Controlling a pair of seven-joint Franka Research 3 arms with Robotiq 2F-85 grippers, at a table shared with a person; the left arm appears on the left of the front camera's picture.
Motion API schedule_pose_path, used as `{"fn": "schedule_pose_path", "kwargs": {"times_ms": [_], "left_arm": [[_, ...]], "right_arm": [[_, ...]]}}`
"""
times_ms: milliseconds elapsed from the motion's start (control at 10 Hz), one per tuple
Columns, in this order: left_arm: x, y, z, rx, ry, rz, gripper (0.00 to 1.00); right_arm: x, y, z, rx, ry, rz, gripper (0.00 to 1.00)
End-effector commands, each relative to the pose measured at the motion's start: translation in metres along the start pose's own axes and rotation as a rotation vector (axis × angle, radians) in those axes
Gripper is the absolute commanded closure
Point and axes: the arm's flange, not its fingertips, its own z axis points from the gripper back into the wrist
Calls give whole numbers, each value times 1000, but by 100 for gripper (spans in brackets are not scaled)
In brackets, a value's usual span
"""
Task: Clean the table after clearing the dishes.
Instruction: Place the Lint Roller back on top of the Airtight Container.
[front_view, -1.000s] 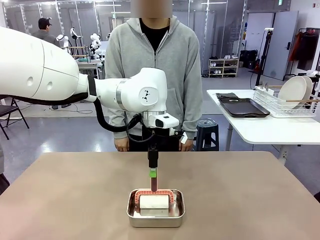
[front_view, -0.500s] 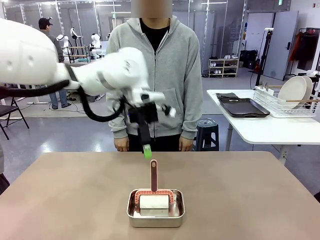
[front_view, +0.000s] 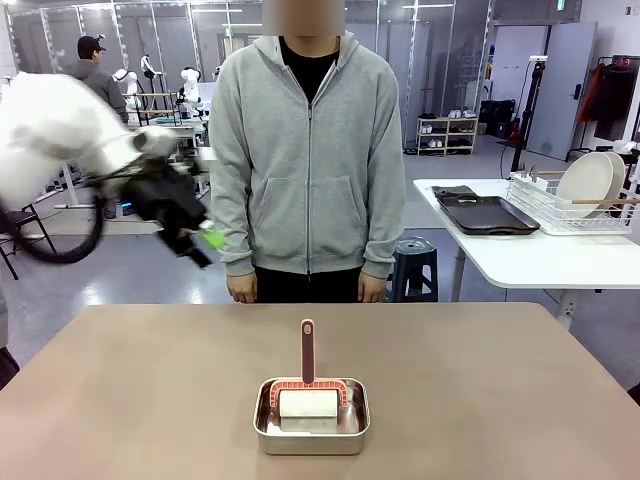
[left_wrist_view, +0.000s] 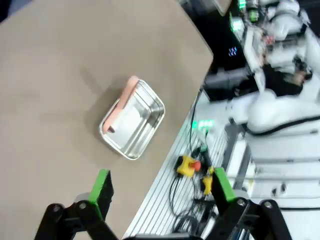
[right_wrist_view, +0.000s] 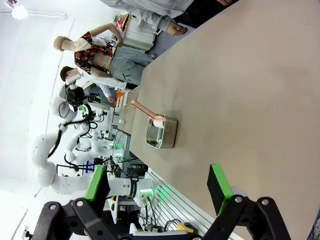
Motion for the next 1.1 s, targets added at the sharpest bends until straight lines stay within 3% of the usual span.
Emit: {"fn": "schedule_pose_path", "kwargs": {"times_ms": [0, 300, 600, 900, 1000], "left_arm": [[-90, 6, 16, 63, -245, 63, 0], [-207, 29, 80, -1, -533, 209, 0], [-278, 60, 115, -126, -719, 275, 0], [-265, 92, 127, -78, -692, 247, 0], [-293, 68, 123, -99, -708, 310, 0]], "right_arm": [[0, 2, 0, -5, -4, 7, 0], [0, 2, 0, -5, -4, 7, 0], [0, 2, 0, -5, -4, 7, 0], [0, 2, 0, -5, -4, 7, 0], [0, 2, 0, -5, -4, 7, 0]]}}
